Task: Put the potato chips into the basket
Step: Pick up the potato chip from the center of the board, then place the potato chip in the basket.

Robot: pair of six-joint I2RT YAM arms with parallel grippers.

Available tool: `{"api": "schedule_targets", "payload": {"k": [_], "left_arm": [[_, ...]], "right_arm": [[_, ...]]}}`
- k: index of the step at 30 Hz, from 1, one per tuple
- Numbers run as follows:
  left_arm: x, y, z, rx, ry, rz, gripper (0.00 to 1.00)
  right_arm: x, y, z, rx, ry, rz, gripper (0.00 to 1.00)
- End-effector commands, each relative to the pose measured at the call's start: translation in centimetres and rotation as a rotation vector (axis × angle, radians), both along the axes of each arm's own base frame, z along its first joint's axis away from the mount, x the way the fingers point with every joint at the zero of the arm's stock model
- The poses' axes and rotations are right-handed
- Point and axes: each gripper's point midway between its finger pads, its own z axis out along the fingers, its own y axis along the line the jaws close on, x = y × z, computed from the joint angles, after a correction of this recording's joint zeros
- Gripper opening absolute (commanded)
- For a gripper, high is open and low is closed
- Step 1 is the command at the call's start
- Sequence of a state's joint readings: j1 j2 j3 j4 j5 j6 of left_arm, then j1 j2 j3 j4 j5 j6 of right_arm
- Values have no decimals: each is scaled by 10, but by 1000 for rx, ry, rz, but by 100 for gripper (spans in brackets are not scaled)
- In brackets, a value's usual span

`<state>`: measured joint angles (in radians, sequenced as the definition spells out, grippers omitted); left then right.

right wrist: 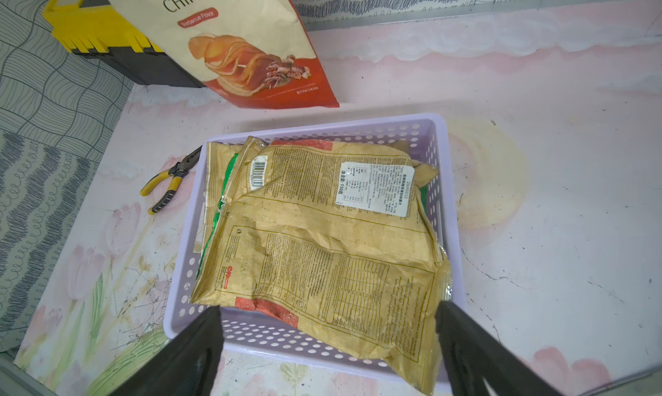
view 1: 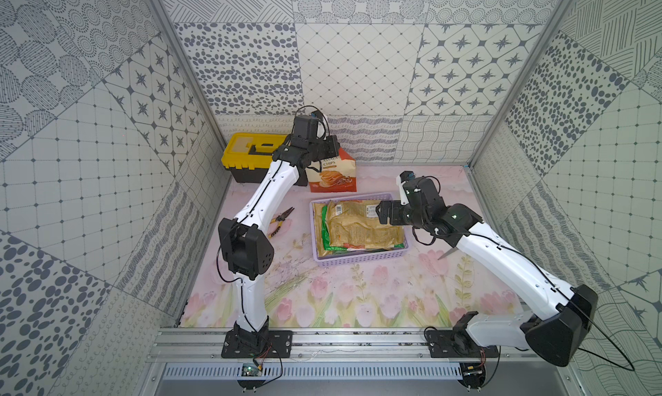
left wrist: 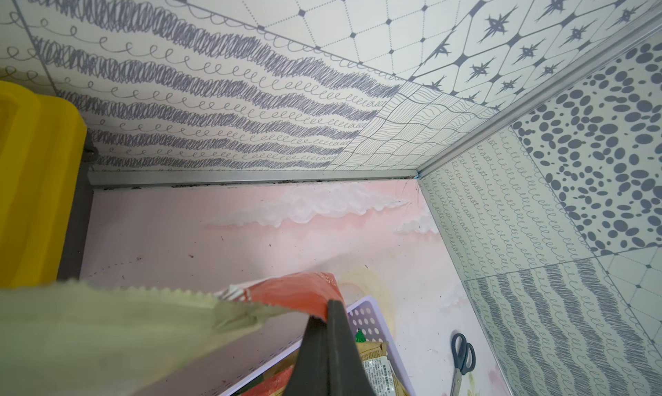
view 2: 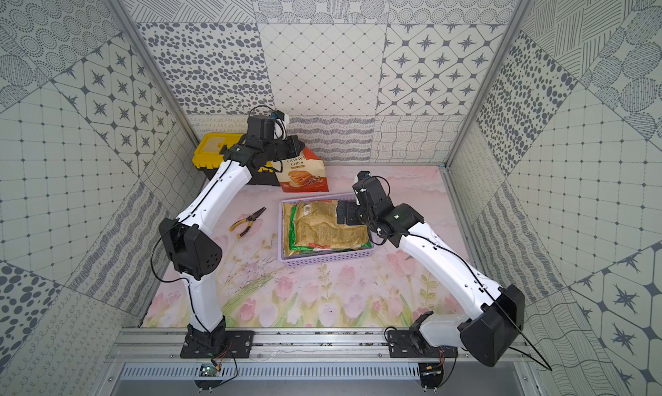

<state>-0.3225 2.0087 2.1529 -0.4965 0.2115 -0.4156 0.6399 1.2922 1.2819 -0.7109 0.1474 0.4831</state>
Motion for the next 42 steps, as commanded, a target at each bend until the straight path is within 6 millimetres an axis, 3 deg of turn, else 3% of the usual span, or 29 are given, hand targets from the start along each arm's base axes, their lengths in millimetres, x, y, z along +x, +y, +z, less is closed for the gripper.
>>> {"api": "schedule_targets", "payload": {"k": [1, 7, 14, 19, 24, 28, 33, 38, 42], "left_arm": [[0, -10, 36, 32, -111, -14, 0], [-4, -17, 66, 21, -190, -18, 0], [-19, -39, 103, 17, -298, -66, 0], [-46, -65, 133, 10, -386, -139, 0], [-73, -89, 144, -12, -409, -244, 0], [-89, -100, 122, -10, -346, -327, 0], [-114, -98, 59, -21, -244, -387, 0], [-151, -84, -5, -11, -122, -427, 0], [-172, -70, -32, 31, -72, -425, 0]], "right_arm": [[-3, -9, 14, 24, -45, -34, 97], [-5, -7, 16, 35, -44, -21, 97], [-6, -11, 25, 47, -69, -41, 97], [-14, -33, 43, 56, -138, -103, 97], [-31, -66, 63, 66, -233, -189, 97], [-44, -93, 78, 67, -314, -262, 97], [-55, -111, 86, 76, -370, -308, 97], [-52, -110, 81, 79, -368, -316, 97], [-43, -96, 74, 105, -346, -290, 97]]}}
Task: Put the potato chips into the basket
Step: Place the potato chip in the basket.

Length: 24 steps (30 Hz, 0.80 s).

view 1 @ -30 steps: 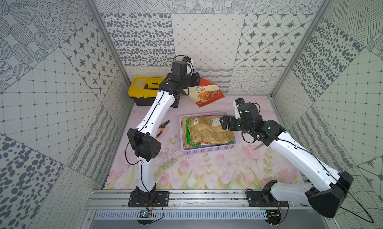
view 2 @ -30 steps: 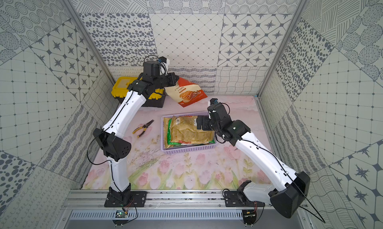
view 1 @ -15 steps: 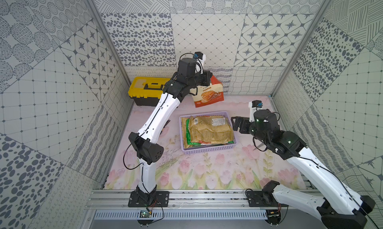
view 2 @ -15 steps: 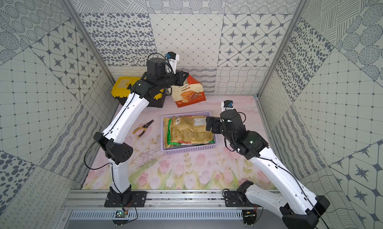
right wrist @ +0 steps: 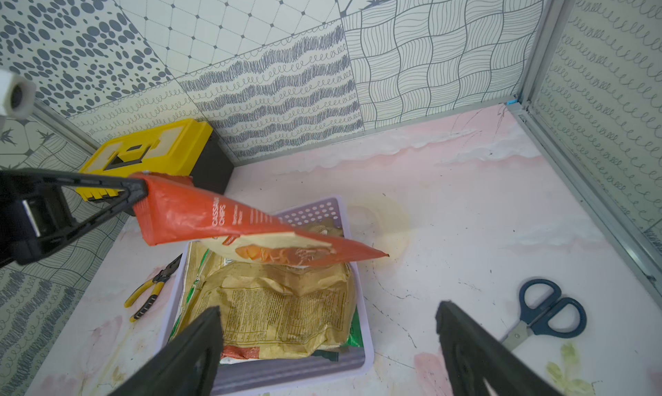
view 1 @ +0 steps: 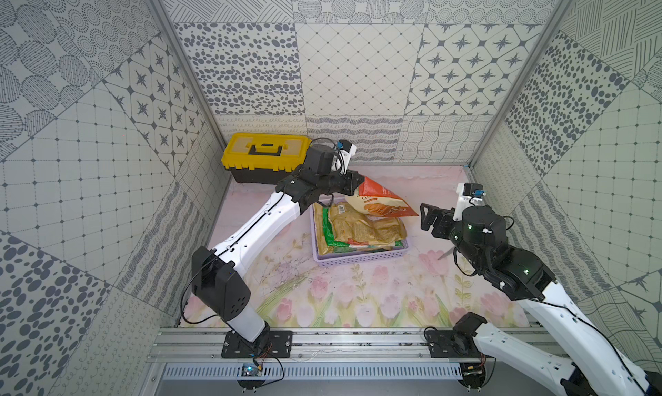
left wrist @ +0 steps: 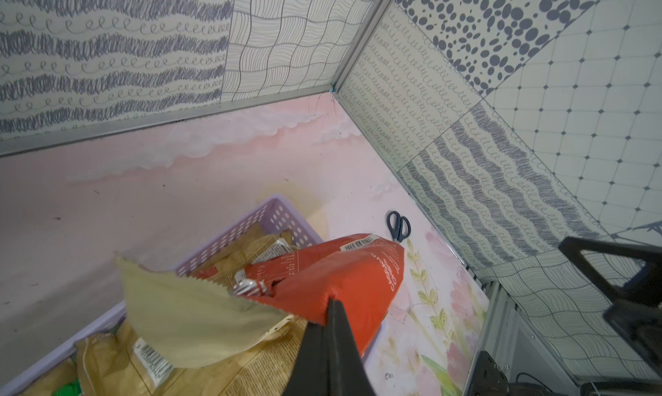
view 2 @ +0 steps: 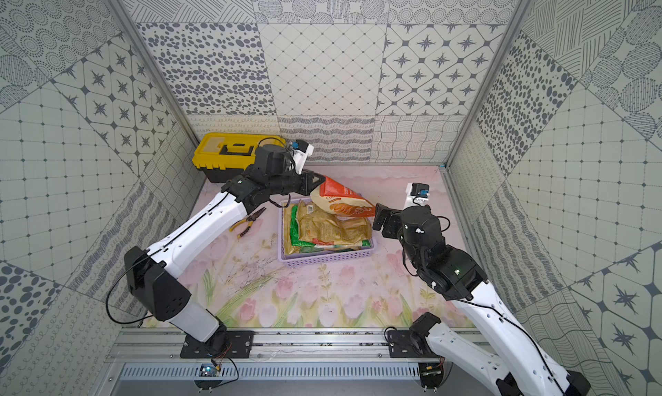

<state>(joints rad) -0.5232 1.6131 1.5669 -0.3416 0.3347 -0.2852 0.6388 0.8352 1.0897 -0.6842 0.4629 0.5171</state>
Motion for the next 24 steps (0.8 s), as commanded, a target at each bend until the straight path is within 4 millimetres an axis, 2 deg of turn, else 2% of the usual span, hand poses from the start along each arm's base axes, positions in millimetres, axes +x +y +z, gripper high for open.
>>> {"api": "schedule_targets", "payload": {"k": [1, 7, 13, 17, 20, 24], "left_arm": [[-27, 5, -9, -14, -33, -64, 0], [-49, 29, -22, 65, -45, -37, 0], [-63, 63, -69, 206, 21, 33, 0], [-67, 93, -93, 283, 58, 119, 0], [-70, 117, -120, 357, 128, 180, 0], [-73, 141, -149, 436, 222, 255, 0]], "right_arm": [[11, 11, 3, 46, -22, 7, 97], [19, 23, -2, 80, -17, 31, 97], [21, 26, 0, 72, -17, 44, 97], [24, 32, -8, 66, 6, 58, 97], [31, 45, -18, 67, 42, 91, 97], [44, 73, -39, 71, 126, 166, 97]]}}
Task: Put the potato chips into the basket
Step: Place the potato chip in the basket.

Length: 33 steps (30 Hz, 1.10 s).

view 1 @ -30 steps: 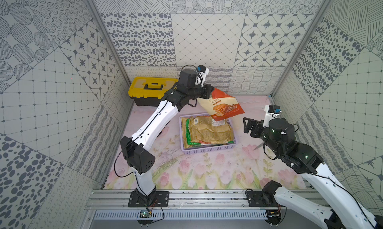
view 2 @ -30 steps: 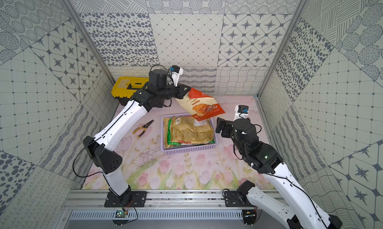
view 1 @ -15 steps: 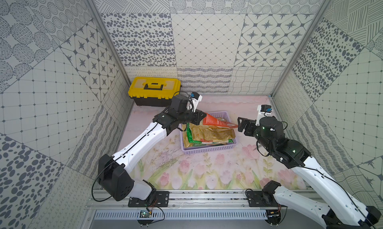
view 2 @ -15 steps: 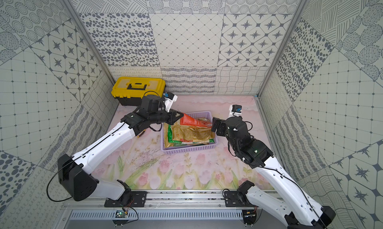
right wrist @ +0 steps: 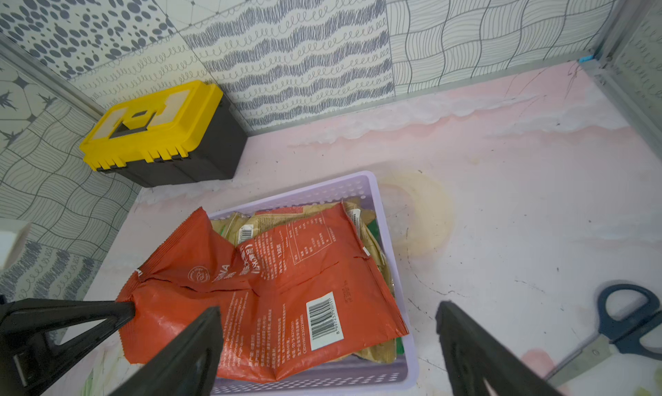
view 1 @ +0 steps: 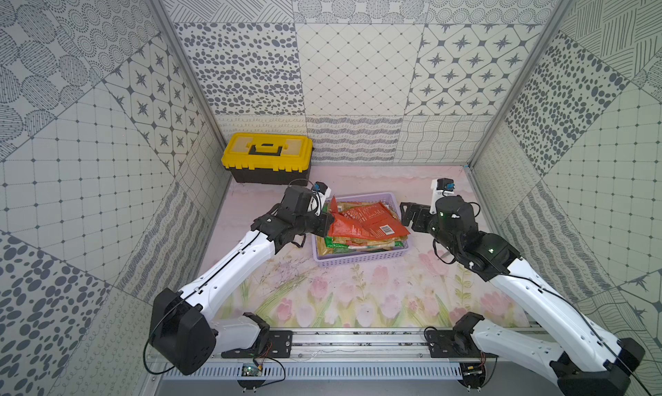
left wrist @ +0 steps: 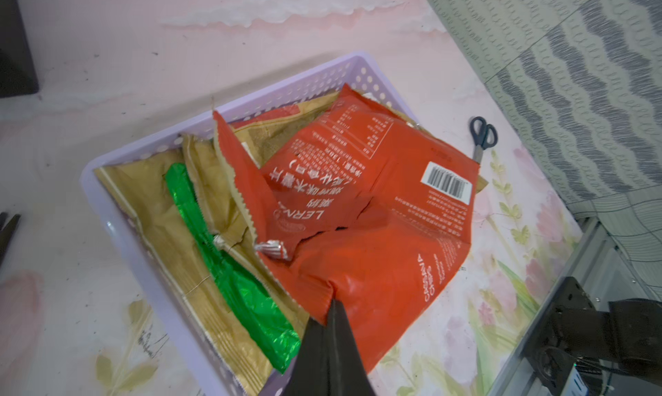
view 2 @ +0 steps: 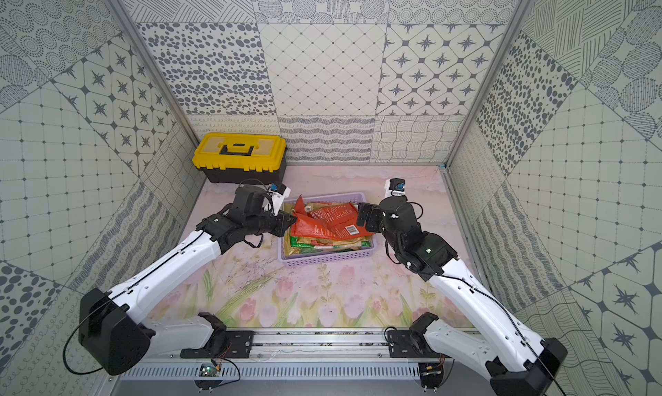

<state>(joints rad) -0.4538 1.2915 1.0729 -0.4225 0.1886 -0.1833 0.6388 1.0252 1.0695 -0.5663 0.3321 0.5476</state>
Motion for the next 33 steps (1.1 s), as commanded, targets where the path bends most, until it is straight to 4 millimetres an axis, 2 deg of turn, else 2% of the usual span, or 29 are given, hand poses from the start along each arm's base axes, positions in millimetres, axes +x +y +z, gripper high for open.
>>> {"api": "schedule_targets", "payload": {"k": [1, 4, 8, 13, 16, 18, 20, 27, 30, 33], "left_arm": [[-7, 48, -46, 196, 112, 142, 0], [-12, 57, -56, 210, 141, 191, 0], [-18, 73, -78, 228, 202, 272, 0], [-15, 42, -81, 51, 259, 231, 0], [-13, 38, -99, 54, 328, 247, 0], [-14, 34, -110, 42, 375, 241, 0], [-12, 25, -113, -1, 389, 229, 0], [-10, 15, -116, -30, 403, 215, 2], [-7, 14, -118, -17, 419, 214, 6], [-7, 19, -120, 16, 421, 228, 17]], "right_arm": [[13, 30, -3, 54, 39, 78, 97], [22, 58, -26, 63, 130, 147, 96], [29, 88, -57, 33, 221, 190, 97], [35, 123, -84, -13, 284, 233, 97], [39, 144, -100, -37, 317, 261, 97], [41, 153, -120, -39, 371, 279, 97], [41, 151, -139, -39, 429, 267, 97], [40, 89, -184, -51, 543, 135, 97], [38, 70, -191, -51, 561, 96, 97], [38, 76, -187, -24, 566, 124, 97]]}}
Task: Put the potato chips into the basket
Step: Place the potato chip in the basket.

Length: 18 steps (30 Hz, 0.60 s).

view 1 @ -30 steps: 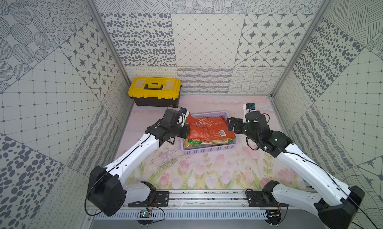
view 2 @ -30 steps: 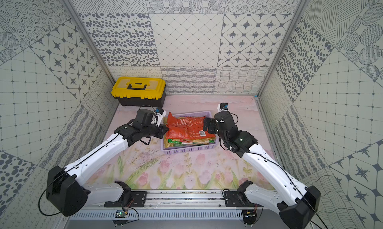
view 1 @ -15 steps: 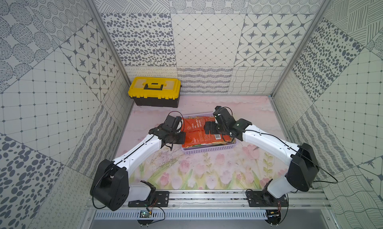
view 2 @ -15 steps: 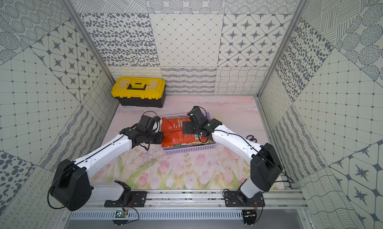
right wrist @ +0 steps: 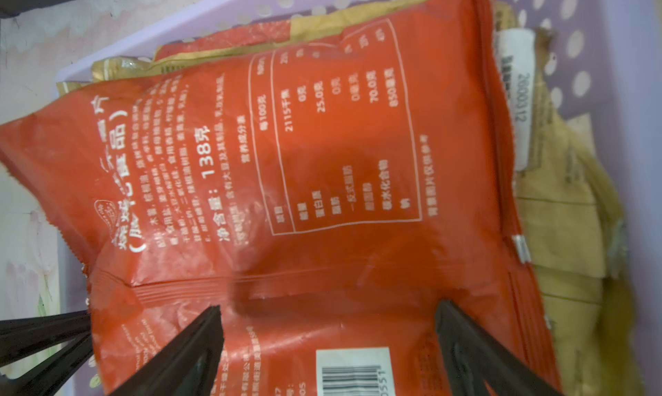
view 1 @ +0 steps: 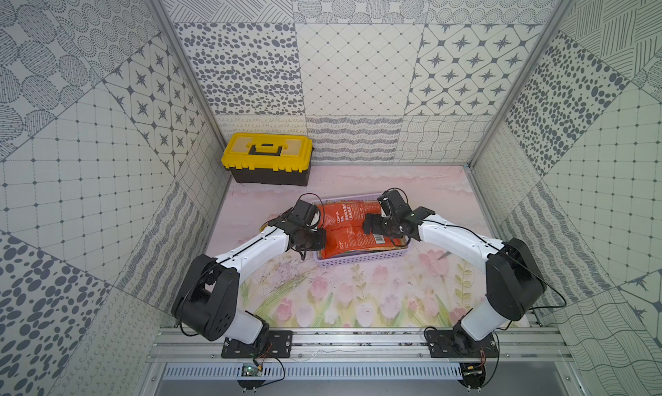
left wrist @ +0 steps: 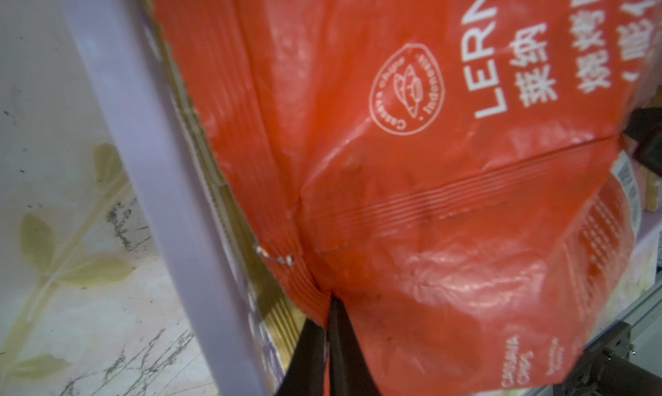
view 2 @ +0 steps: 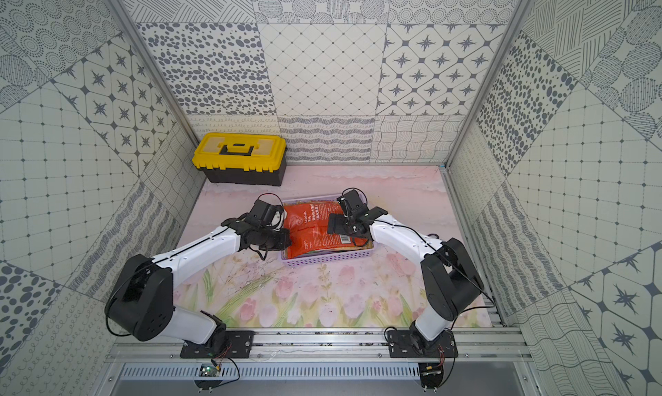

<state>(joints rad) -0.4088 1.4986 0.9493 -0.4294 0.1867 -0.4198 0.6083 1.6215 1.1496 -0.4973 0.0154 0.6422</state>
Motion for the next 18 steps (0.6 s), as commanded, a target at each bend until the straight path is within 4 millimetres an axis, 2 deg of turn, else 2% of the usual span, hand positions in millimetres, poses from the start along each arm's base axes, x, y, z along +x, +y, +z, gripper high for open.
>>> {"api": "schedule_targets", "payload": {"k": [1, 4, 6, 9, 11, 14, 16, 18], "left_arm": [[5, -3, 4, -6, 0, 7, 24], [6, 8, 16, 41, -35, 34, 45], [10, 19, 34, 73, -99, 71, 56], [16, 34, 67, 103, -215, 126, 67], [20, 43, 93, 113, -303, 163, 70], [24, 58, 130, 134, -444, 214, 73], [29, 71, 147, 164, -534, 267, 81], [33, 91, 150, 232, -595, 333, 83]], "right_arm": [[-8, -3, -9, 2, 55, -2, 97], [-2, 8, 14, 37, 13, 17, 97], [3, 11, 37, 62, -37, 16, 97], [9, 4, 71, 60, -106, -5, 97], [14, -6, 93, 62, -147, -26, 97], [22, -38, 126, 68, -225, -101, 97], [29, -73, 138, 53, -269, -190, 97], [35, -125, 137, 6, -290, -322, 97]]}}
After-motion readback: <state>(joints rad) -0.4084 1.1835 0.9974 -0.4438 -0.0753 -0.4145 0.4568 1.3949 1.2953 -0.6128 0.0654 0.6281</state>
